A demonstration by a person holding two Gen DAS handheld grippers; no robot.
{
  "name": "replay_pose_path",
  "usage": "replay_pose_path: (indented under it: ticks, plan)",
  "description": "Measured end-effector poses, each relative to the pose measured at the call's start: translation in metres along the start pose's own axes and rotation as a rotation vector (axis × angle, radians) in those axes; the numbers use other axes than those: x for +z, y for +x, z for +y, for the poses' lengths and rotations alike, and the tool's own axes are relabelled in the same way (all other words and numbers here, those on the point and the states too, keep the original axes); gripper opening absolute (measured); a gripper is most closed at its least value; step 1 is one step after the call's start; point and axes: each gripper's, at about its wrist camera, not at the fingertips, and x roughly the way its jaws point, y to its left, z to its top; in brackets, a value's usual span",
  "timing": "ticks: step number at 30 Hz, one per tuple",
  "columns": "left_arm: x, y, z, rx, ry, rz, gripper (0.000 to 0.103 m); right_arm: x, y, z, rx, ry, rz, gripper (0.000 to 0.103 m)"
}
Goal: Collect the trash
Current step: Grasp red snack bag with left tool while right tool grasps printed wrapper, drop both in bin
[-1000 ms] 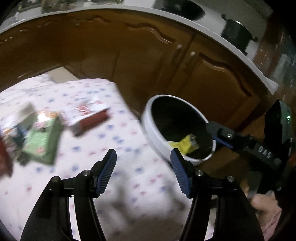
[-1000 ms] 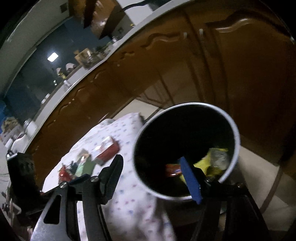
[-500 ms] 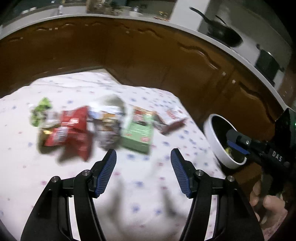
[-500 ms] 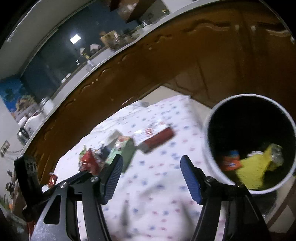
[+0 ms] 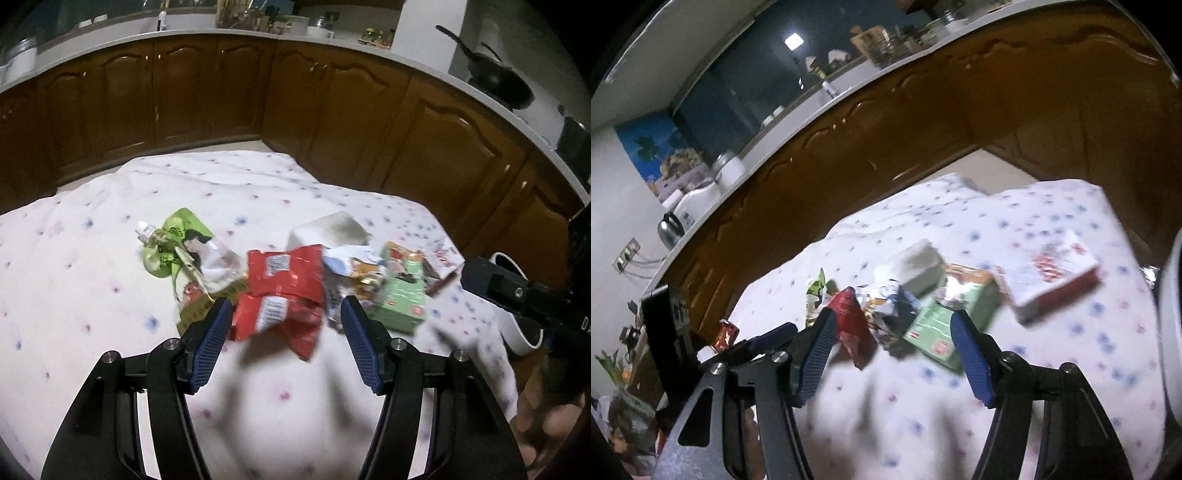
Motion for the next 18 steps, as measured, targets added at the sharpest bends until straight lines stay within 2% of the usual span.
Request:
replay_pose_path:
  ticks: [6,8,9,10,11,13,18]
  plan:
    - [0.0,0.015,0.006,-0.029,0.003,0.031,0.061,0.005,0.049,0.006,-0.01,-0.015,0.094,0.064]
    - [-0.003,0.019,0.003,-0.034,0.022,0.041,0.06,0.003,0.061,0.004,-0.009,-0.009,0.117,0.056]
    - [-0.003,0.021,0.002,-0.033,0.031,0.047,0.054,0.003,0.067,0.003,-0.008,-0.008,0.129,0.054]
    - [-0.005,0.024,0.001,-0.039,0.039,0.058,0.042,0.002,0.07,0.002,-0.004,-0.006,0.136,0.044]
    - [-0.006,0.027,0.0,-0.049,0.04,0.071,0.034,0.001,0.075,0.001,0.008,0.001,0.147,0.03]
    - [-0.009,0.028,0.002,-0.058,0.038,0.076,0.022,0.0,0.076,-0.001,0.008,0.006,0.152,0.029]
    - [-0.013,0.01,0.006,-0.102,0.013,0.043,0.014,-0.002,0.047,-0.002,0.075,0.02,0.102,0.027]
